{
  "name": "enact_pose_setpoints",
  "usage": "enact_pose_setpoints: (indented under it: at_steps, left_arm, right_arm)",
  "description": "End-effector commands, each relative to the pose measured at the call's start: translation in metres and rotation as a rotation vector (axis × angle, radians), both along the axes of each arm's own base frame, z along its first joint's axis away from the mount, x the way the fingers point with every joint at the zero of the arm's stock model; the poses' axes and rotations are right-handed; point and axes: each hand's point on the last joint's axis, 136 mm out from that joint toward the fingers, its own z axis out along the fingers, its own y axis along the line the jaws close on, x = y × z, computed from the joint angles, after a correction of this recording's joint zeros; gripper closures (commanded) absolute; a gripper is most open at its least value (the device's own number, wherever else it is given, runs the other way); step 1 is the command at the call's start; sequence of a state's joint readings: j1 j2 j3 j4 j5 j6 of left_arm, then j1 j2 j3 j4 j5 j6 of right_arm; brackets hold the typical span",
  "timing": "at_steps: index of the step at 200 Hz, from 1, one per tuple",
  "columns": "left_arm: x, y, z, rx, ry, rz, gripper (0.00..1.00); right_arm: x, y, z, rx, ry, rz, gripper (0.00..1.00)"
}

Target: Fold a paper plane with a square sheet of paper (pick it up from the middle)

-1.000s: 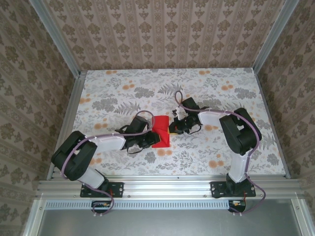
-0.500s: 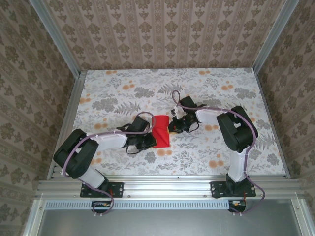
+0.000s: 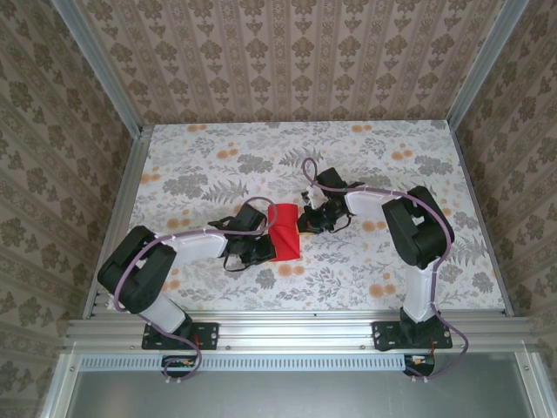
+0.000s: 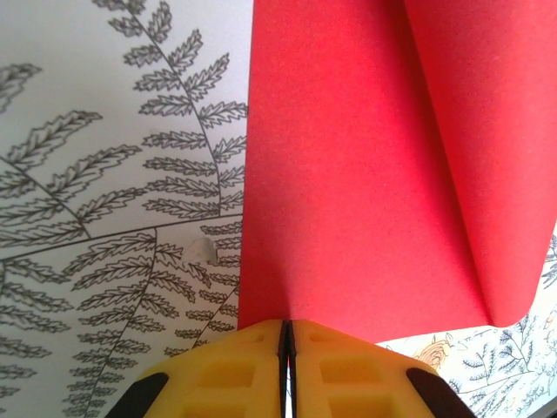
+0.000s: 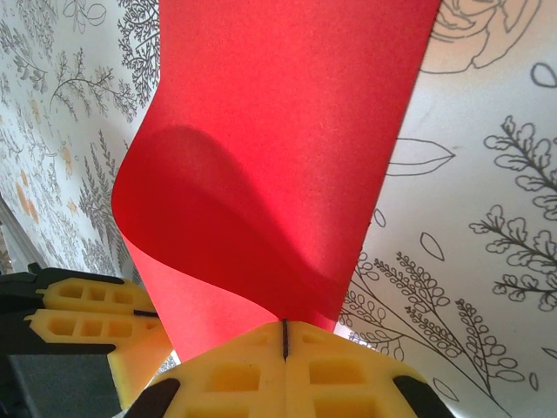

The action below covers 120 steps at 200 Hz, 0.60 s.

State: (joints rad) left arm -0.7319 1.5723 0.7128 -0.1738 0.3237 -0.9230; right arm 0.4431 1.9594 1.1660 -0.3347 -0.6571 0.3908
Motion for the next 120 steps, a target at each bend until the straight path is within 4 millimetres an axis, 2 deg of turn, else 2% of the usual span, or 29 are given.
enact_pose_setpoints:
  at_steps: [1, 120]
  left_arm:
    - [-0.002, 0.003, -0.005, 0.043, 0.014, -0.023, 0.87]
    - [0.001, 0.000, 0.001, 0.036, 0.000, -0.034, 0.88]
  right_arm:
    - [0.001, 0.000, -0.005, -0.031, 0.002, 0.016, 0.93]
    - [0.001, -0.003, -0.018, -0.064, 0.024, 0.019, 0.91]
